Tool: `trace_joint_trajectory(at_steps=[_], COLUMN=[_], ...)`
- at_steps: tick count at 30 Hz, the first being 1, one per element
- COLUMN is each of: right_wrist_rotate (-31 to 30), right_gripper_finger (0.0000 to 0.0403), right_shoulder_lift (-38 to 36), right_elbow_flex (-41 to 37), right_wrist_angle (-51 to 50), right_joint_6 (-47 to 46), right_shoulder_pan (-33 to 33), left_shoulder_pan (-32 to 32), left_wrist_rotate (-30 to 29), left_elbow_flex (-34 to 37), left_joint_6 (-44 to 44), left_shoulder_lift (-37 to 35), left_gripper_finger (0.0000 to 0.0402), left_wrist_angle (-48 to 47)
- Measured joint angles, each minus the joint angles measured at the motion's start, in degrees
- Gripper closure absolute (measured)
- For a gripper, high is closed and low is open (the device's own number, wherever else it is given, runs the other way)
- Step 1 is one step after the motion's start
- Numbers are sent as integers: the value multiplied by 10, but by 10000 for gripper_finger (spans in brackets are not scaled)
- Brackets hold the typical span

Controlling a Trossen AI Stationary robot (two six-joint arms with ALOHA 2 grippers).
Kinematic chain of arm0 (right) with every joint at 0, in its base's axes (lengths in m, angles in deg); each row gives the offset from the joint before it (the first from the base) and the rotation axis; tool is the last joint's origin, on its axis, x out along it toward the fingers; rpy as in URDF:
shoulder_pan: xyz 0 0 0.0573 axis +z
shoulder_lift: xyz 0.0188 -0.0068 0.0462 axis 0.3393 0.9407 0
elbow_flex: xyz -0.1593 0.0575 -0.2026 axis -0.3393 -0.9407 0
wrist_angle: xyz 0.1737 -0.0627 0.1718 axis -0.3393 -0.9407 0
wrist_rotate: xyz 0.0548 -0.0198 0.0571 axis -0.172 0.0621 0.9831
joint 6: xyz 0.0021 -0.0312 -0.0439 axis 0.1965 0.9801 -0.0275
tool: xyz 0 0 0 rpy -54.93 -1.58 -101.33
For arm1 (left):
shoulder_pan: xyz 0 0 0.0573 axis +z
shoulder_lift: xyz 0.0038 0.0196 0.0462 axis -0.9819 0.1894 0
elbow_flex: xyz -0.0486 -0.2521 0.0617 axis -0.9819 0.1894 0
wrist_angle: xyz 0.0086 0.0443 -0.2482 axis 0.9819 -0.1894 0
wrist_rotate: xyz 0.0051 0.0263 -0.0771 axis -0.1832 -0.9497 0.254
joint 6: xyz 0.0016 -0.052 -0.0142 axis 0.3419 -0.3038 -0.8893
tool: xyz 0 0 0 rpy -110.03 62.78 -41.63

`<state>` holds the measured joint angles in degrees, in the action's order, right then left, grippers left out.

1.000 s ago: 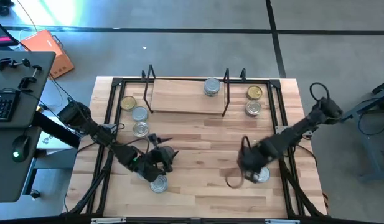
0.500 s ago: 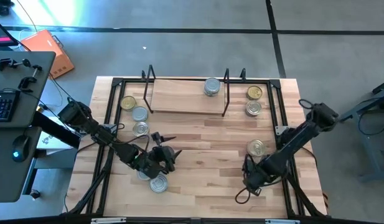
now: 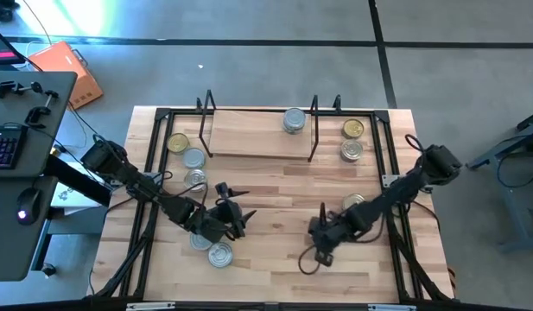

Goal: Stack canned seafood by type on shelf
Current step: Move the green tuna can to the center of the table

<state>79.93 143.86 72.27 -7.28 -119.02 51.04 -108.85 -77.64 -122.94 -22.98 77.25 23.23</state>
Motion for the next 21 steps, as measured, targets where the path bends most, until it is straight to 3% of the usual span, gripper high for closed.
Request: trace_joint_trajectory(at_steps=[11, 21], right_wrist_rotate=[-94, -240], right_gripper_finger=[364, 364], right_shoulder_lift=[3, -41], right_elbow_flex=[-3, -2], right_wrist_angle=[70, 137], right_joint_6=[129, 265], right_shoulder_pan=[-79, -87], left_shoulder_pan=[-8, -23], left_wrist_rotate=[6, 45], left_elbow_flex=[0, -11], left_joint_6=[30, 39], left_shoulder_lift=[0, -31], left_gripper_finger=[96, 96], left_wrist_angle=[0, -11])
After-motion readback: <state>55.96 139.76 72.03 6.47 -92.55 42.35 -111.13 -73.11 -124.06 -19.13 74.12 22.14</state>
